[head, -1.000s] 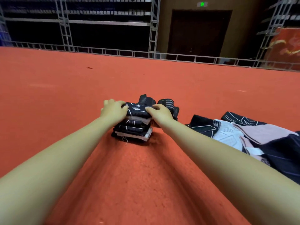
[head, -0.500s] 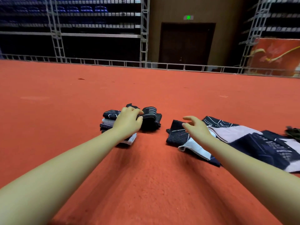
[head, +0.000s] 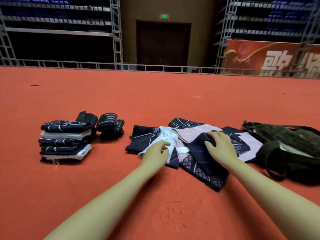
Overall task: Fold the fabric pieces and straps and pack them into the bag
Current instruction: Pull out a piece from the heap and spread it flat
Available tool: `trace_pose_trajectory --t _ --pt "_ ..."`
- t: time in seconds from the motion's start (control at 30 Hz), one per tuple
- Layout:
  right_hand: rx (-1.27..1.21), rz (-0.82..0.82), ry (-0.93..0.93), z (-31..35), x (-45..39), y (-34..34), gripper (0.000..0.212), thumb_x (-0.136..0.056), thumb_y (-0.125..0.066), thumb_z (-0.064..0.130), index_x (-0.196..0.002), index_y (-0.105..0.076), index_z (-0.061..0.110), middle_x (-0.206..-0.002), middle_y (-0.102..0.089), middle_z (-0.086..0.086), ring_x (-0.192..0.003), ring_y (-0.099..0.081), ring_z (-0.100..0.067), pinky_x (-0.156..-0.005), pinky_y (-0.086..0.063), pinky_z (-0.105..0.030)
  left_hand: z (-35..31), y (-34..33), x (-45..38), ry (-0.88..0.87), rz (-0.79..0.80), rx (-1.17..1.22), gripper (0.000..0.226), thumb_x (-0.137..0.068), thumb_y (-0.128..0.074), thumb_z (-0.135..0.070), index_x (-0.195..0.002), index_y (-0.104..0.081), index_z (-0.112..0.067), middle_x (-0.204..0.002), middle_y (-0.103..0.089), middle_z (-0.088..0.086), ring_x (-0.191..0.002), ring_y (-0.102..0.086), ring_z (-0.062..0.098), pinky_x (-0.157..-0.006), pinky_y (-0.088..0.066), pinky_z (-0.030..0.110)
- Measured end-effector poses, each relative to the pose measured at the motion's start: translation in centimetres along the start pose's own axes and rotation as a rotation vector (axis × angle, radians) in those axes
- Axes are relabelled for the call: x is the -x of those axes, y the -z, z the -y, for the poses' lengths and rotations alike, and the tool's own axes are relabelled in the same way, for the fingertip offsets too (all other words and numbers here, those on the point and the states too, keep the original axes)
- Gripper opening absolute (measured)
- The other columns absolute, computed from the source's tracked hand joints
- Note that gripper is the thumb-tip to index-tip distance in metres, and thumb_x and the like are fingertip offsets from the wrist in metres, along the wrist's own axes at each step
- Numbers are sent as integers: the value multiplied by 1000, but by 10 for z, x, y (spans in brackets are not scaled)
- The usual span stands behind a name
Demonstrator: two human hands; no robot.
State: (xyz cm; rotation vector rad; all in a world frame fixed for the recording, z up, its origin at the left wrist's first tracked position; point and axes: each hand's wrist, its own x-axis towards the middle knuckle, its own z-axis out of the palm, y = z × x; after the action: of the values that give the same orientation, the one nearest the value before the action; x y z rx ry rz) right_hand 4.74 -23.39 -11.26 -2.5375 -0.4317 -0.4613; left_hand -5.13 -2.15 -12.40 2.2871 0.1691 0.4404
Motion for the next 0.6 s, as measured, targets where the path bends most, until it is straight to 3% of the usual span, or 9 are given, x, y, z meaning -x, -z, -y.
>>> trace_pose_trajectory --t 0.13,0.33,0.5,0.6 --pt "-68 26 -27 -27 -1 -10 45 -92 -54 33 -135 -48 24 -136 -51 -3 -127 -42 -27 -106 -33 -41 -24 -46 -5 -16 9 123 35 -91 -47 -15 -124 -56 -23 -117 -62 -1 -104 -57 13 -87 -38 21" --pt "-62 -204 7 -37 2 -32 44 -89 -50 38 -130 -54 23 -131 -56 1 -123 -46 -24 -103 -32 -42 -35 -86 -29 98 -29 201 39 -92 -49 -26 -131 -50 -23 -126 -59 -4 -117 -55 14 -101 -40 30" --pt "-169 -279 -113 -35 -2 -30 37 -93 -51 38 -128 -56 26 -130 -57 3 -123 -46 -23 -106 -32 -42 -40 -97 -40 164 -31 170 49 -88 -54 -43 -134 -44 -29 -122 -58 -11 -115 -53 11 -94 -39 30" --pt "-311 -284 -107 -31 -3 -21 33 -93 -52 38 -122 -59 23 -125 -61 3 -119 -51 -20 -103 -37 -41 -40 -98 -40 154 -52 216 50 -86 -60 -39 -133 -45 -30 -114 -60 -10 -109 -54 11 -93 -41 31"
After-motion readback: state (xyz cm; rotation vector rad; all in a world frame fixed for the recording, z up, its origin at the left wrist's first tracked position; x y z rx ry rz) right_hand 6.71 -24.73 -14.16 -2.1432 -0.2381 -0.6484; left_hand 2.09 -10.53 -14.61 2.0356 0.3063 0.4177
